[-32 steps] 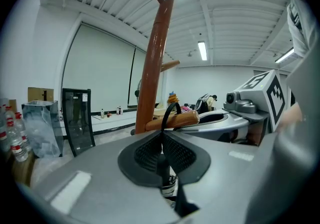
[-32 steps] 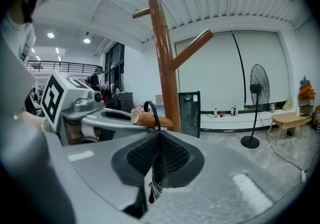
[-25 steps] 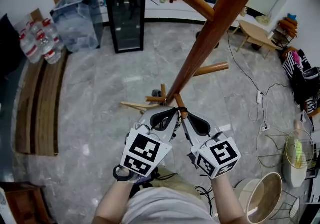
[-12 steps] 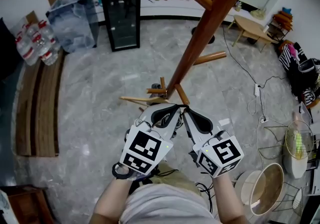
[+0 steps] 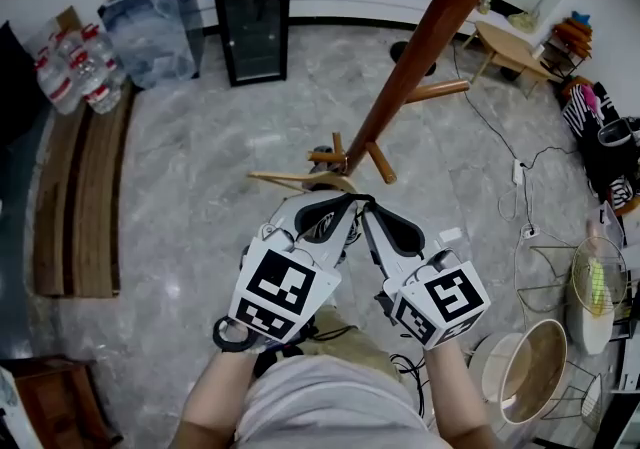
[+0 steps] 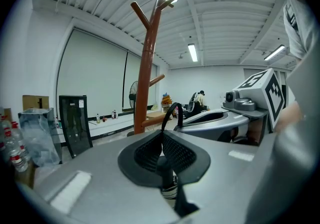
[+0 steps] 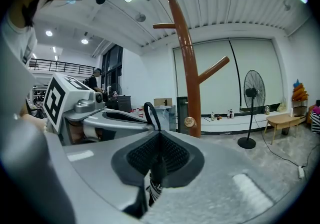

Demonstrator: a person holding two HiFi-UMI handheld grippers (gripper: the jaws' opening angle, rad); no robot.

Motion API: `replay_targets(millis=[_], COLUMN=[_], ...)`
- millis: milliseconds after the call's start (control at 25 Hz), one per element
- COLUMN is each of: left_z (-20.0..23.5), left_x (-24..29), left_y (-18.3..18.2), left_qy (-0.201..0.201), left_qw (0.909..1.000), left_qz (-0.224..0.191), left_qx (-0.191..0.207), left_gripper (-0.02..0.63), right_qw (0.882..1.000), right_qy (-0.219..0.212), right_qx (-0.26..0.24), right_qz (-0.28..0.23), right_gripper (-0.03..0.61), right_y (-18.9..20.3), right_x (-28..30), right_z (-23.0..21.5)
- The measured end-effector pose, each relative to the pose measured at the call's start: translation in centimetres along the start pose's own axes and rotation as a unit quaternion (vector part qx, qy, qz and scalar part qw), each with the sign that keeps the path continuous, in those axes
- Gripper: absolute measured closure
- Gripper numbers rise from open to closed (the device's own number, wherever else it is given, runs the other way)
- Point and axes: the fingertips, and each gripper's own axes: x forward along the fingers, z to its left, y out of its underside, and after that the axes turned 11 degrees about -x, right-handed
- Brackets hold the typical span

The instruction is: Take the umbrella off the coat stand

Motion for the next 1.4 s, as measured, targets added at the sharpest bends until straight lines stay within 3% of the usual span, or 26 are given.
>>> replay_targets(millis=[320,640,1000,1400], left_z=[1.5,3.9,6.9,8.0], left_x=[-3.1,-6.0,-10.0,-13.7], left_y=[0.6,0.7,1.0,2.4], left_qy=[-0.043,-0.109,-0.204,-0.296], left_qw=[0.9991,0.9936,0.9777,0.9524], left_qz=[-0.005,-0.012,-0.023,-0.029], left_qx=[-0.005,-0.026,-0.047,-0.066], left_gripper=[0.597,0.597,0.597,0.597], right_qw=[0.999,0.993,0.976,0.949], right_qy=[-0.044,-0.116,-0.211,-0.307], right_qx=[-0.01,-0.025,-0.044,-0.069], right_qz=[-0.007,-0.005,-0.014,-0.013], right_gripper=[0.575,0.575,0.575,0.575], right_y=[-0.6,-1.5,-2.8,-2.8], right_x=[1.3,3.6,6.4,7.5], right_z=[3.1,5.8,9.3,13.1])
